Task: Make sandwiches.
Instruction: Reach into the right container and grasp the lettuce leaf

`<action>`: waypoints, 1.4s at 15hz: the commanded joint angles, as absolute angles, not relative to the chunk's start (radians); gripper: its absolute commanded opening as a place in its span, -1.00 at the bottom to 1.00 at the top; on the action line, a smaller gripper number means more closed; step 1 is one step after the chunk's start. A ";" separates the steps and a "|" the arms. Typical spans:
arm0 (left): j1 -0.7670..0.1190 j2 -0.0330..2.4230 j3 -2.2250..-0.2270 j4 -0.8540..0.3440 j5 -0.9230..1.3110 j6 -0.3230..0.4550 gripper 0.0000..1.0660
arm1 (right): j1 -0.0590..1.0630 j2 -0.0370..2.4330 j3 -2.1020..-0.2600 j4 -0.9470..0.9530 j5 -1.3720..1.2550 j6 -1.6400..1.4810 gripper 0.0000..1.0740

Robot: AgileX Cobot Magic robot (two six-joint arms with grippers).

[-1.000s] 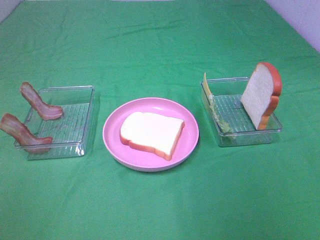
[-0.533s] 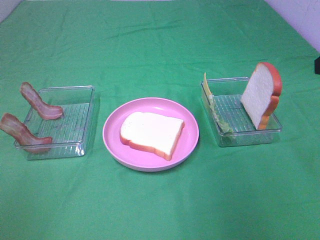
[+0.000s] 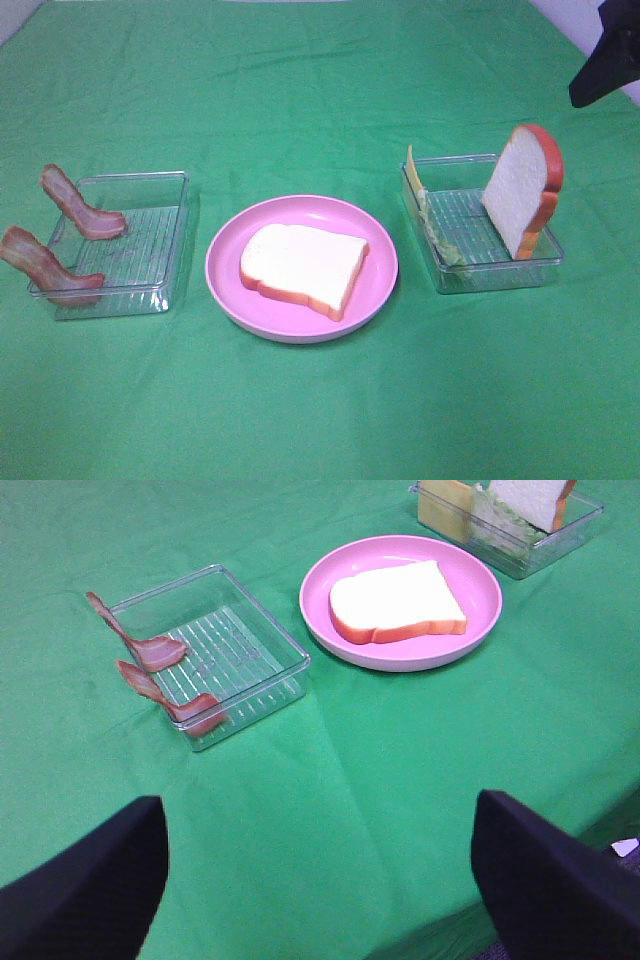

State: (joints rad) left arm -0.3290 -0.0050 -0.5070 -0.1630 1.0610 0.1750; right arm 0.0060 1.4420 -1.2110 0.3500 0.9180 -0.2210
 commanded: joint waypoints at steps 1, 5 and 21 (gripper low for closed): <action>-0.334 -0.025 -0.503 -0.167 1.052 0.175 0.49 | 0.106 1.494 -1.272 0.311 0.933 -0.162 0.30; -0.334 -0.025 -0.503 -0.166 1.052 0.175 0.49 | 0.333 1.652 -1.407 0.209 1.049 0.000 0.30; -0.334 -0.025 -0.503 -0.166 1.052 0.175 0.49 | 0.385 2.111 -1.603 0.084 1.039 0.119 0.23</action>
State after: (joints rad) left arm -0.3290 -0.0050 -0.5070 -0.1630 1.0610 0.1750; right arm 0.3840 2.1070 -1.5960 0.0940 1.0440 0.1200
